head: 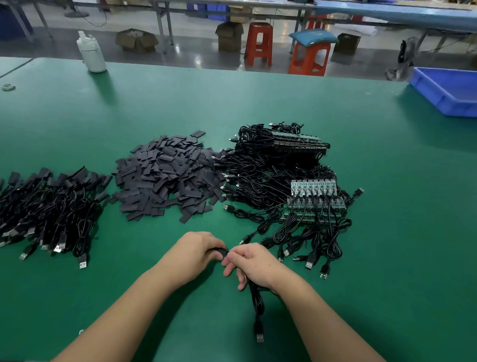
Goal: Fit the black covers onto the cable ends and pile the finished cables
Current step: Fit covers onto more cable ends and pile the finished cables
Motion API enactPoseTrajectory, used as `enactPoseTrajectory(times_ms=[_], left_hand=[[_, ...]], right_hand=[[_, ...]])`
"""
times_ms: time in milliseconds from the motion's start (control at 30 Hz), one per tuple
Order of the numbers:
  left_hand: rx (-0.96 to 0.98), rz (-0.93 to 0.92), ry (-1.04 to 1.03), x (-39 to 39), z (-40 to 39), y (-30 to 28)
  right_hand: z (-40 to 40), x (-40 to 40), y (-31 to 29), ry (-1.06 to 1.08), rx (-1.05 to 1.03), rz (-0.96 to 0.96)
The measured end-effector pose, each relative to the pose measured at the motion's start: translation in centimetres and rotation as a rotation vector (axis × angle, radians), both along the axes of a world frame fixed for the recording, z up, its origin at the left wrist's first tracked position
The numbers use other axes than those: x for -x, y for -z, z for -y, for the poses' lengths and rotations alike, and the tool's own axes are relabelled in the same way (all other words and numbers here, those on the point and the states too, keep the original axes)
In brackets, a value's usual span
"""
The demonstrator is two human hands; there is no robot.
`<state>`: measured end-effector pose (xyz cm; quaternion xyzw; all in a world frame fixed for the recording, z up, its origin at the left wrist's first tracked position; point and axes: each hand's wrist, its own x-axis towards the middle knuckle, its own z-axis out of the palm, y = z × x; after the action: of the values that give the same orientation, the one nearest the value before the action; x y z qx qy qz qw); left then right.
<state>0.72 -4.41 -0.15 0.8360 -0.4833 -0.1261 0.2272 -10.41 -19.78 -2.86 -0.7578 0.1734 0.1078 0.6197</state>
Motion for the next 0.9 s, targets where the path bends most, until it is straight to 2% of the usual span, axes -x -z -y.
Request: enactPoseTrajectory(times_ms=[233,567,667,733,833,900], left_hand=[[-0.097,0.024,0.018,0.2,0.1,0.2],[-0.311,0.263,0.125,1.0,0.0,1.0],[-0.238,0.292,0.152,1.3,-0.1,1.8],[-0.024,0.161,0.04,1.8,-0.1,1.6],[0.337,-0.252,-0.39,3.0,0.3,1.1],[0.343,-0.465,-0.514,3.7,0.8,0.9]], right_hand=[[0.0,0.0,0.1,-0.009,0.019,-0.016],[-0.1,0.2,-0.3,-0.012,0.046,-0.01],[-0.2,0.1,-0.2,-0.007,0.043,-0.002],[-0.3,0.1,-0.2,0.017,0.002,0.025],[-0.5,0.1,-0.2,0.106,-0.09,0.071],[-0.6,0.1,-0.2,0.156,-0.141,0.093]])
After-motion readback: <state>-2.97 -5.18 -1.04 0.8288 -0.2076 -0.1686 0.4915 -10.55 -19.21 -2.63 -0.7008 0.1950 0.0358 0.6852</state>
